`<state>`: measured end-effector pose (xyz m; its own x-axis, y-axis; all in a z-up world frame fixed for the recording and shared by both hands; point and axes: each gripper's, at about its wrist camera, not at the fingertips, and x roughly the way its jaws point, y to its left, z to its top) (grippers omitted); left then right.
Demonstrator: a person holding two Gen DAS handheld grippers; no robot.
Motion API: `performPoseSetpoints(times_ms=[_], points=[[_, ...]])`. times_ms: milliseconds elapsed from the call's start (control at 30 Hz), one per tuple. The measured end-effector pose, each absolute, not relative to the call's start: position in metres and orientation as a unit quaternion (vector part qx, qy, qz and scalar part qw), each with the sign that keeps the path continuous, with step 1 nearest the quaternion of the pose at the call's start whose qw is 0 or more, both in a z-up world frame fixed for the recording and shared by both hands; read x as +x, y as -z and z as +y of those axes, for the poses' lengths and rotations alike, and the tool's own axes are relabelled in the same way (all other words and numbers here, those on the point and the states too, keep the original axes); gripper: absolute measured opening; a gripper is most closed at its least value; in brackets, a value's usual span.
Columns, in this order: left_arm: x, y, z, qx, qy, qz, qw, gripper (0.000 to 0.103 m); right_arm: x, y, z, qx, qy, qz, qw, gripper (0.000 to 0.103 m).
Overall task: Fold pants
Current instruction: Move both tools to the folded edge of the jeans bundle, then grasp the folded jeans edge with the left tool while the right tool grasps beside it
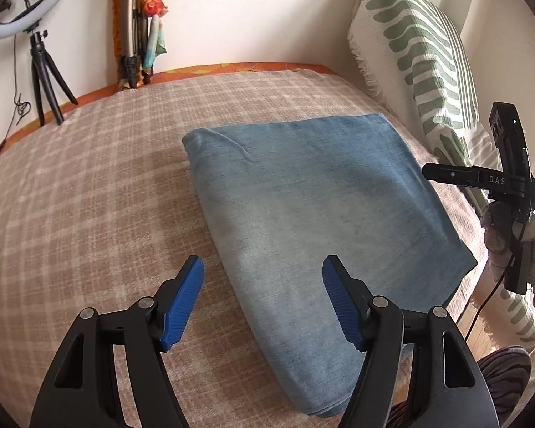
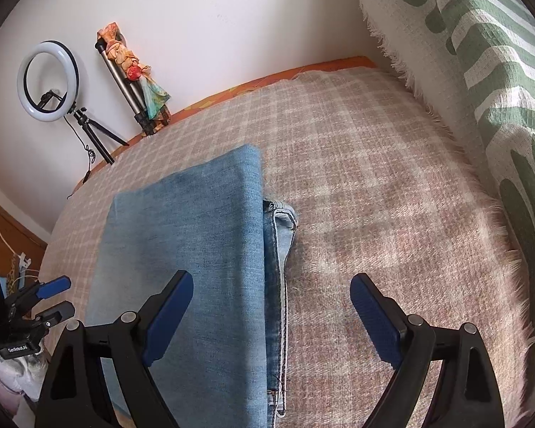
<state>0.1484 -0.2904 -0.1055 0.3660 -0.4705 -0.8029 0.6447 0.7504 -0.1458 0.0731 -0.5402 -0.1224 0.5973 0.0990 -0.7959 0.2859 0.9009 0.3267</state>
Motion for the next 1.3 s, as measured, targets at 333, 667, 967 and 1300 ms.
performPoseSetpoints(times_ms=[333,667,967,1300], points=[[0.178,0.126,-0.289,0.054,0.338,0.487,0.804,0.069,0.095,0.136,-0.539,0.212,0.025,0.476,0.853,0.091],[0.193,0.142,-0.29,0.034,0.353,0.51,0.784,0.069,0.111,0.15,-0.539,0.225,-0.01,0.484,0.846,0.09],[0.193,0.149,-0.3,0.033,0.363,0.504,0.783,0.067,0.117,0.157,-0.537,0.246,-0.059,0.478,0.841,0.08],[0.19,0.148,-0.31,0.048,0.365,0.485,0.793,0.043,0.118,0.16,-0.527,0.253,-0.08,0.48,0.836,0.051]])
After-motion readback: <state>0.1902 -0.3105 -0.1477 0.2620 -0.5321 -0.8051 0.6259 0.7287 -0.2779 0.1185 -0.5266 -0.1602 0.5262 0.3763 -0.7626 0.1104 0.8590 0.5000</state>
